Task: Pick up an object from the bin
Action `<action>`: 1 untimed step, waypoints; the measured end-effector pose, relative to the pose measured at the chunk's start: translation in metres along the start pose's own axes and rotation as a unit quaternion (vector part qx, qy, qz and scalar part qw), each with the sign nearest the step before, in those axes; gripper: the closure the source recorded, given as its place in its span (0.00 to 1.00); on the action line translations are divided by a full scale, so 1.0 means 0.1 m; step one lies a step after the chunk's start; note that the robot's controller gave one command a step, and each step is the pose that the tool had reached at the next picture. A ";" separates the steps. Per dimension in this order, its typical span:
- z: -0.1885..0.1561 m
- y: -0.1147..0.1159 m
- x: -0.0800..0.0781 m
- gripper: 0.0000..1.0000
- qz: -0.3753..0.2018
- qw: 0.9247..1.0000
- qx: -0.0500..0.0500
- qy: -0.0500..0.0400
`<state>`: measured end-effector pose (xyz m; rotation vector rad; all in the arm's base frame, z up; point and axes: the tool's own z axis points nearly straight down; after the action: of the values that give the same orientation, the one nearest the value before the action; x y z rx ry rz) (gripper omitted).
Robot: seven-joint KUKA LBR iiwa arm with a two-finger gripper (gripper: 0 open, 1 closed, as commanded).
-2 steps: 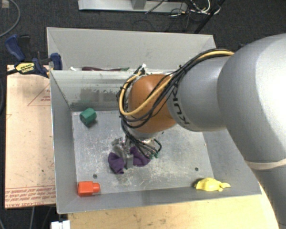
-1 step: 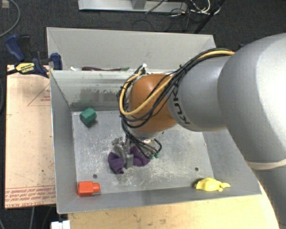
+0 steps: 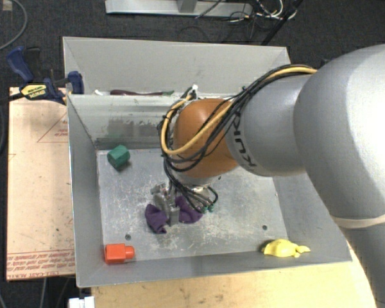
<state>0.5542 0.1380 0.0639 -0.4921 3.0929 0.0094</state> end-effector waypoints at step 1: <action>-0.05 0.00 0.00 1.00 -0.001 1.000 0.000 0.001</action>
Offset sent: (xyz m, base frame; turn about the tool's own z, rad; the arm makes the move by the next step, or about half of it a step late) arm 0.0000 -0.0002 0.0061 0.0000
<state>0.5538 0.1380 0.0686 -0.4946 3.0940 0.0090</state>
